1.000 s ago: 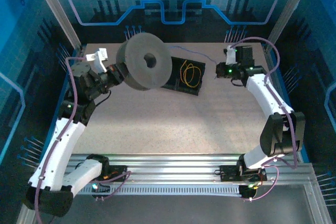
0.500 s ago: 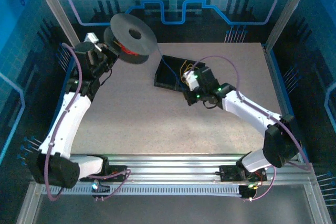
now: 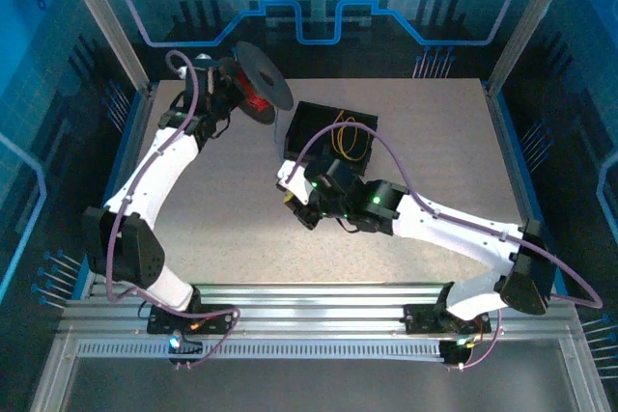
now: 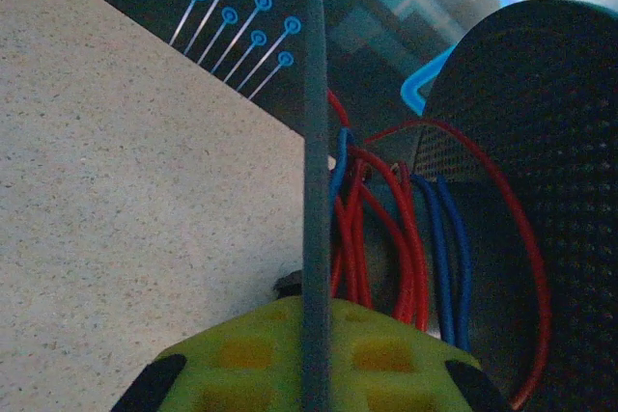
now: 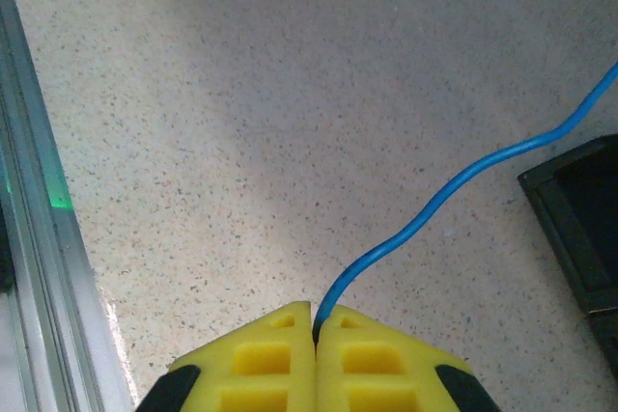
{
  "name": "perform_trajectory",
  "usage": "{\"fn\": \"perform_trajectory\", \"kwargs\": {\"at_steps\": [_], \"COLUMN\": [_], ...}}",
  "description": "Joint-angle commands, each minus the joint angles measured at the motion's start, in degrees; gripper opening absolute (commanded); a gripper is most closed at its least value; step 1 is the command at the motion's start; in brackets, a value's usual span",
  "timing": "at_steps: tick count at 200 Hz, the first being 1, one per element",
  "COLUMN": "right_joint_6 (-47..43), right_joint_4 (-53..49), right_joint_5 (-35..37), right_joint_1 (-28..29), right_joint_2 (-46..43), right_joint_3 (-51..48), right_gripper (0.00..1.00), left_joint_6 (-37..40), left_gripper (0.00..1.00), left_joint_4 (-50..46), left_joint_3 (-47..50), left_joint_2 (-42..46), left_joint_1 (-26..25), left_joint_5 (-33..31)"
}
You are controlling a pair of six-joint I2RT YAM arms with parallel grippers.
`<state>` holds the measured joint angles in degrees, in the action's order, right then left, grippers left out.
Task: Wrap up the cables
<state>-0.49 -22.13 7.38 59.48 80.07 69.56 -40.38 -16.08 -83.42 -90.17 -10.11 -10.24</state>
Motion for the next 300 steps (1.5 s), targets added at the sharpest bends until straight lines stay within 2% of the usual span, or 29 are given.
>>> {"fn": "perform_trajectory", "kwargs": {"at_steps": [1, 32, 70, 119, 190, 249, 300], "right_joint_6": [-1.9, -1.6, -1.7, 1.4, 3.8, 4.4, 5.9], "right_joint_4": [-2.8, 0.7, 1.0, -1.3, -5.2, -8.0, -10.6], "right_joint_5": [-3.3, -3.1, -2.3, -0.7, -11.2, -16.2, -16.3], "right_joint_1": [3.1, 2.9, 1.0, -7.7, -24.3, -30.9, -38.8], "right_joint_2": [-5.5, -11.3, -12.4, -10.4, -5.2, 4.5, 10.7], "right_joint_3": [2.0, 2.0, 5.8, 11.0, 18.0, 25.1, 28.1], "right_gripper": [0.00, 0.00, 0.00, 0.00, 0.00, 0.00, 0.00], "left_joint_6": [5.4, 11.9, 20.4, 28.9, 37.9, 43.4, 43.1], "left_gripper": [0.00, 0.00, 0.00, 0.00, 0.00, 0.00, 0.00], "left_joint_4": [8.0, 6.3, 5.2, 9.1, 12.0, 10.9, 9.5], "left_joint_3": [-5.2, -6.0, -6.2, -0.2, 10.0, 15.0, 19.0], "left_joint_2": [-1.4, -3.8, -5.3, -2.7, 3.9, 9.5, 15.6], "left_joint_1": [-0.5, -4.4, -10.5, -17.1, -22.3, -27.3, -27.7], "left_joint_5": [-9.3, -10.7, -12.3, -12.8, -3.3, 1.8, 5.8]}}
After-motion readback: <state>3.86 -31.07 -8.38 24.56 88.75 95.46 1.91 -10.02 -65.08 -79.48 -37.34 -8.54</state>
